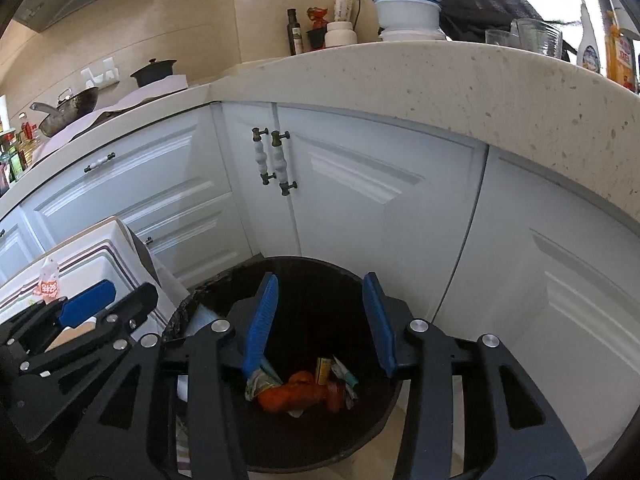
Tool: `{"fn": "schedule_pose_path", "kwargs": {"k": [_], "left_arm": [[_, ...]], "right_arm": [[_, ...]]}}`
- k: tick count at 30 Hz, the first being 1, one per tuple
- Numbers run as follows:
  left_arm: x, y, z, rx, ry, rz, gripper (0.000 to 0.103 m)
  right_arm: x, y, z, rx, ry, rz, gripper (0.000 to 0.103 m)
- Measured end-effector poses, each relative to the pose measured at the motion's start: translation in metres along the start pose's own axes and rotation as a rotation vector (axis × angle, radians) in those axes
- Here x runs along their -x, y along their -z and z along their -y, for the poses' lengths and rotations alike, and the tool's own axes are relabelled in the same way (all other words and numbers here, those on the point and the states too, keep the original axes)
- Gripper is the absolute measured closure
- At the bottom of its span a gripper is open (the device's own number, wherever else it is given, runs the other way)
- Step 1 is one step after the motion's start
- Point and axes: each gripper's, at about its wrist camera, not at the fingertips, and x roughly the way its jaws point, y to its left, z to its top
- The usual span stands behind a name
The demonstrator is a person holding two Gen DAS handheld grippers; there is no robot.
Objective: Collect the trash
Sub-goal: 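Carry the red can and white tube over the bin and release both, then move both tools back to the table and grasp the yellow wrapper with the right tool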
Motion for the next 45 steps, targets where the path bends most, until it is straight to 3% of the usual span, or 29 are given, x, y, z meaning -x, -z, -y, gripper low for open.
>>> {"fn": "schedule_pose_path", "kwargs": {"k": [6, 14, 31, 45], "left_arm": [[0.007, 0.003, -0.008, 0.014, -0.014, -0.009, 0.050], [0.039, 0.013, -0.048, 0.046, -0.071, 0.001, 0.045], [0.099, 0.063, -0.223, 0.263, -0.373, -0.037, 0.043], [0.123, 0.100, -0.321, 0.388, -0.511, -0.069, 0.043]], "right_arm": [[0.005, 0.003, -0.006, 0.012, -0.001, -0.006, 0.060], [0.018, 0.004, -0.038, 0.045, -0.083, -0.012, 0.060], [0.029, 0.020, -0.215, 0.264, -0.387, -0.076, 0.060], [0.010, 0.046, -0.316, 0.418, -0.488, -0.177, 0.060]]}}
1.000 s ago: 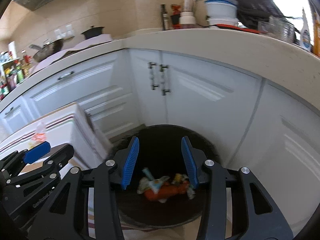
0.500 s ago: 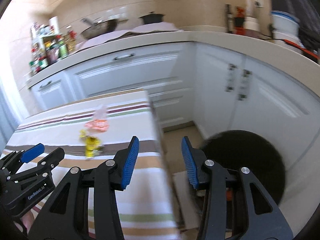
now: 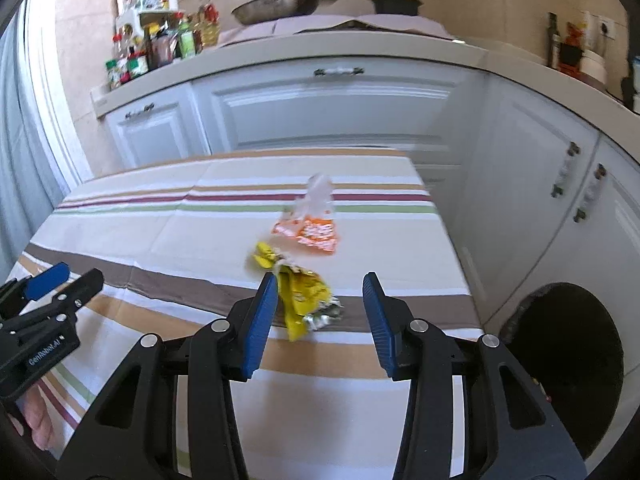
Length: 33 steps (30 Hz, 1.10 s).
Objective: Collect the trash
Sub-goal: 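Move both tools back to the table and grasp the yellow wrapper with the right tool, then grasp the orange-printed clear bag with the left tool while the right tool holds the yellow wrapper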
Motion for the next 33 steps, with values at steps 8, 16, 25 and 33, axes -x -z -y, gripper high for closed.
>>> {"fn": "schedule_pose_path", "kwargs": {"k": [8, 16, 25, 33], "left_arm": [[-0.014, 0.004, -0.035, 0.044, -0.050, -0.034, 0.043], [-0.019, 0.001, -0.045, 0.070, -0.053, -0.038, 0.043], [-0.021, 0.001, -0.041, 0.063, -0.039, -0.045, 0.042], [-0.018, -0.001, -0.018, 0.029, 0.009, -0.035, 0.043]], "right_arm": [[-0.029, -0.003, -0.018, 0.035, 0.003, -0.073, 0.059], [-0.052, -0.009, -0.018, 0.044, 0.031, -0.147, 0.052], [-0.047, -0.002, -0.028, 0.116, 0.030, -0.162, 0.071], [-0.015, 0.001, -0.012, 0.044, 0.044, -0.083, 0.073]]}}
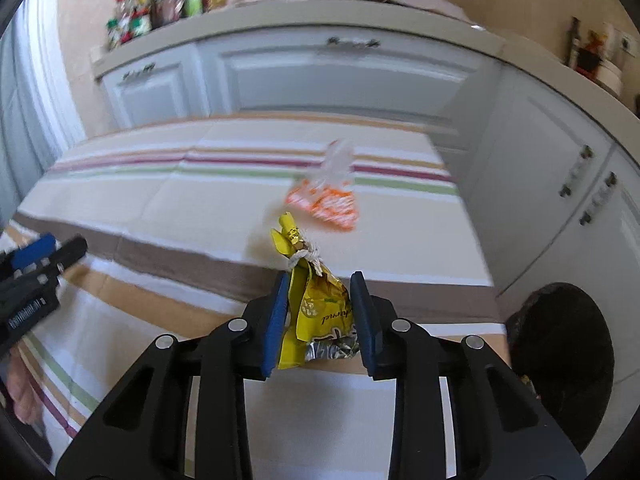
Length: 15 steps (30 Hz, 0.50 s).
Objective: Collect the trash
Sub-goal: 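Grasp the orange-printed clear bag with the left tool while the right tool holds the yellow wrapper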
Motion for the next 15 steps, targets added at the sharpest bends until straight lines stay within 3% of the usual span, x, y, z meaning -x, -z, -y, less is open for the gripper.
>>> {"fn": "schedule_pose_path", "kwargs": {"k": [15], "left_arm": [[-0.009, -0.030, 0.090, -0.098, 0.155, 0.020, 0.043]], "right_arm": [[0.011, -0.026, 0.081, -0.149, 0.119, 0.102, 0.074]]}}
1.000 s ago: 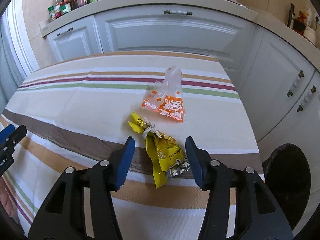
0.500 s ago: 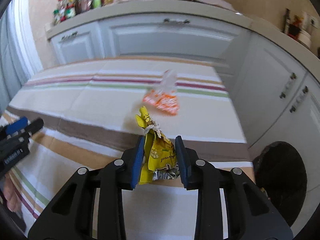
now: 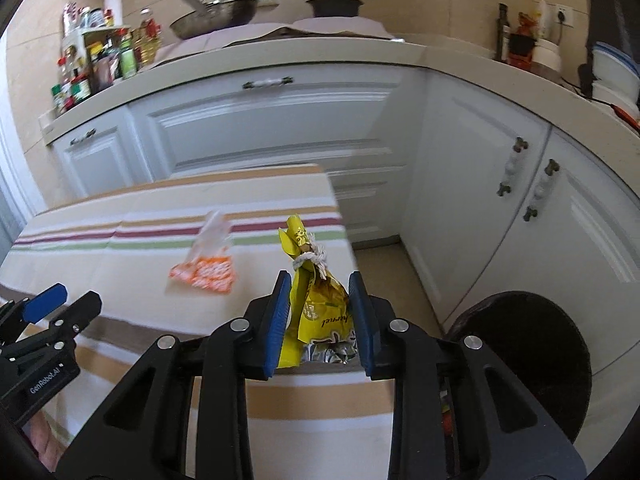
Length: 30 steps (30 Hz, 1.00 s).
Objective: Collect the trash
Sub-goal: 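Grasp the orange-printed clear bag with the left tool while the right tool holds the yellow wrapper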
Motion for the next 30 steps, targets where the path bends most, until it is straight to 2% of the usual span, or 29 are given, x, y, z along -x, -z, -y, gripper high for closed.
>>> {"fn": "schedule_pose_path", "kwargs": {"k": [8, 12, 21, 24, 26, 30], "left_arm": [[-0.023, -0.021, 0.039, -0.042, 0.056, -0.008, 0.042], [-0.039, -0.027, 0.057, -0.079, 0.057, -0.018, 0.042], [-0.069, -0.032, 0.068, -0.086, 0.050, -0.079, 0.044], [-0.074, -0.030, 0.072, -0.100, 0.054, -0.098, 0.058], [-0.078, -0.029, 0.074, -0.105, 0.060, -0.115, 0.072], [-0.075, -0.027, 0.077, -0.128, 0.052, -0.094, 0.076]], "right_arm": [[-0.005, -0.006, 0.025, -0.017, 0.019, 0.016, 0.076], [-0.007, -0.008, 0.037, -0.030, 0.029, 0.022, 0.076], [-0.012, -0.005, 0.059, -0.055, 0.042, 0.020, 0.076], [-0.014, -0.003, 0.062, -0.061, 0.040, 0.017, 0.076], [-0.015, -0.003, 0.063, -0.064, 0.038, 0.016, 0.076], [-0.015, -0.002, 0.065, -0.067, 0.037, 0.017, 0.076]]}}
